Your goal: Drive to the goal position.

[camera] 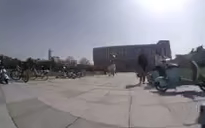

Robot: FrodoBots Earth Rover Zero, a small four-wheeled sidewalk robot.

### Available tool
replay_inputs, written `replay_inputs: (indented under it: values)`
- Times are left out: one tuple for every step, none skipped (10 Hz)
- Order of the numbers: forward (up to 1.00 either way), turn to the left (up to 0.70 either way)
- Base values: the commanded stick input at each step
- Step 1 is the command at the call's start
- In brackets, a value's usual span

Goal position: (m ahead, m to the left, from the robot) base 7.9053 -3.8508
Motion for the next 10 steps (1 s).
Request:
replay_inputs:
  values:
    - [0.7, 0.0]
    - [0.7, 0.0]
    - [0.7, -0.28]
    - [0.7, -0.35]
    - [0.7, -0.35]
    - [0.7, -0.33]
    - [0.7, -0.18]
    - [0.7, -0.03]
    - [0.7, -0.03]
    - [0.7, -0.03]
